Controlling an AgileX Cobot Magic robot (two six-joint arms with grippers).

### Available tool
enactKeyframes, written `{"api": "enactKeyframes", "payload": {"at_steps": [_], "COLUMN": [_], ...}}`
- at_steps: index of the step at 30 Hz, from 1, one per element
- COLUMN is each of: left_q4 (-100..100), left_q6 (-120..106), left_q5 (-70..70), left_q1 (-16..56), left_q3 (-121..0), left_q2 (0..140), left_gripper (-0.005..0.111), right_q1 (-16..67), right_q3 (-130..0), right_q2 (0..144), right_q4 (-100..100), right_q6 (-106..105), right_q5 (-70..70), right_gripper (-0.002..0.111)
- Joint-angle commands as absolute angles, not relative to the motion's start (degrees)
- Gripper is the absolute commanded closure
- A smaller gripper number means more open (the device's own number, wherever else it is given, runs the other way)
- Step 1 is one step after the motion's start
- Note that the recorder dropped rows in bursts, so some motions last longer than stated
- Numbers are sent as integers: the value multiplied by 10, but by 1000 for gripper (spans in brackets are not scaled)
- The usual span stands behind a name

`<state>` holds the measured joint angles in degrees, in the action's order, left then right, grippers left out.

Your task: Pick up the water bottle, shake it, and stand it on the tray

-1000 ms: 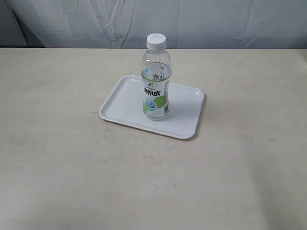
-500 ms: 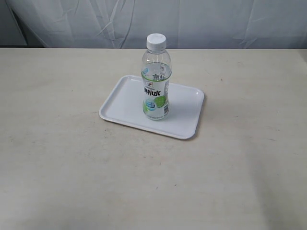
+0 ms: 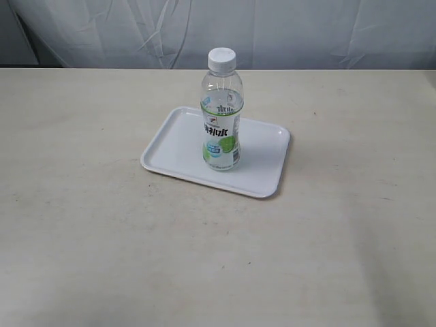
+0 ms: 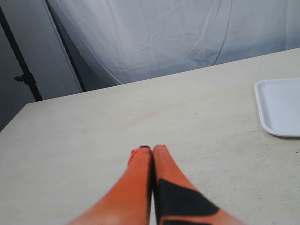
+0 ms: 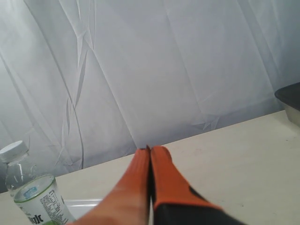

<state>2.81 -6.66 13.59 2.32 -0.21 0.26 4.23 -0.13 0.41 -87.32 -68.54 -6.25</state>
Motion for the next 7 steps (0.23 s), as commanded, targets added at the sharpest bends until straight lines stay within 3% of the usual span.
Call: {"api": "enactKeyframes", "payload": {"at_steps": [1,7], "left_q4": [27,27], "left_q6": [-65,-65], "left_q5": [137,137], "left_q1": [23,23], "left_q3": [0,0], "left_q2": [0,0], "left_gripper": [106,106], "right_q1": [40,40], "right_q3": [0,0], "right_q2": [0,0], "right_q4": [-868,-868], "right_q6": [-690,-690], "right_q5": [-64,-64], "right_gripper": [109,109]}}
